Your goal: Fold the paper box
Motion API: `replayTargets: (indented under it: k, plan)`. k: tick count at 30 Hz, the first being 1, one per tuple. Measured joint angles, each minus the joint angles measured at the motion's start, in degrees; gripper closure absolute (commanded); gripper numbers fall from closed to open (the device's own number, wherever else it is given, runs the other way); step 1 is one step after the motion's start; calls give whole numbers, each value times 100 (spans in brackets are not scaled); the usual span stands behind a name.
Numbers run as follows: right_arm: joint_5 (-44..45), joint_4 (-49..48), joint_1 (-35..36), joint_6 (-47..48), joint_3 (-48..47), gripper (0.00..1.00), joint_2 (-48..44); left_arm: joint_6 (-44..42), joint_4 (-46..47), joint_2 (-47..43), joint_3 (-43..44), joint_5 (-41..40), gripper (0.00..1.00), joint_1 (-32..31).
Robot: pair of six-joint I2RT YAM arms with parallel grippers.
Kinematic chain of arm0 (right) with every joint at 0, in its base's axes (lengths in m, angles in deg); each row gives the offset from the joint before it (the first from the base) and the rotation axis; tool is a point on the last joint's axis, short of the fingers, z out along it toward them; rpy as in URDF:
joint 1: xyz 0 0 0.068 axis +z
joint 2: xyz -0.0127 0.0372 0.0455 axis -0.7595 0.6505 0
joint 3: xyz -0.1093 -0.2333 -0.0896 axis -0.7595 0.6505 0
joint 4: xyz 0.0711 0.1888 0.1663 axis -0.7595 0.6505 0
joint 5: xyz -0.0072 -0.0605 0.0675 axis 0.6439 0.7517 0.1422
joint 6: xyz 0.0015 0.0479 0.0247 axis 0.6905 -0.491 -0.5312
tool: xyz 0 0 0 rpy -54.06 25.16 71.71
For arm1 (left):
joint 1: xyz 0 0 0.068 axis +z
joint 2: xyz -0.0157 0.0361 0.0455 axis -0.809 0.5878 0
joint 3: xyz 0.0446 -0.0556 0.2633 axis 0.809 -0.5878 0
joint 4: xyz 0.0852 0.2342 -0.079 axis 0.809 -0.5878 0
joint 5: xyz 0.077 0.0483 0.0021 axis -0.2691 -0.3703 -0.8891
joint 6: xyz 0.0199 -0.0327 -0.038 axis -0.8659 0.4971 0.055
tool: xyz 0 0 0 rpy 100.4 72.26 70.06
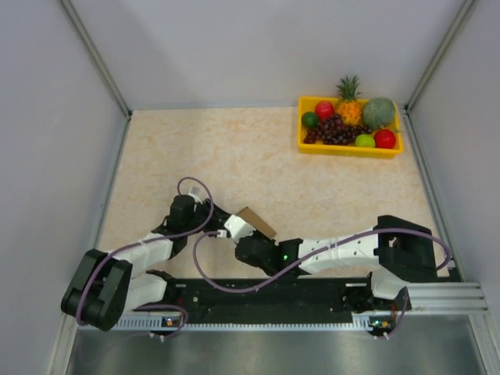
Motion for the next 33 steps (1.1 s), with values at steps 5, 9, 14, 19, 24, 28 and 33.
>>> replayTargets:
  k: [5, 9, 14, 19, 24, 28, 33]
  plan:
    - [-168, 9, -122, -85, 15, 74, -118, -2, -116, -20, 142, -72, 79, -33]
    - [-479, 212, -306, -304, 39, 41, -448, -22, -730, -260, 415, -87, 83, -48]
    - [-1329, 931, -643, -813, -50, 33, -1228, 15, -2050, -671, 942, -168, 85, -55]
    - [-2754, 1290, -1250, -1561, -120, 29, -2055, 315, -3685, -1001, 1447, -354, 89, -55]
    - [-4026, 1316, -1408, -1810, -59, 24, -2557, 713, -5027, -1165, 1884, -514, 89, -55]
    - [-4673, 437, -1405, -1154, 824, 19, -2907, 907, -5643, -1145, 2068, -688, 92, -55]
    - [-4500, -269, -1390, -98, 1742, 20, -2824, 1012, -6247, -529, 2406, -813, 89, -55]
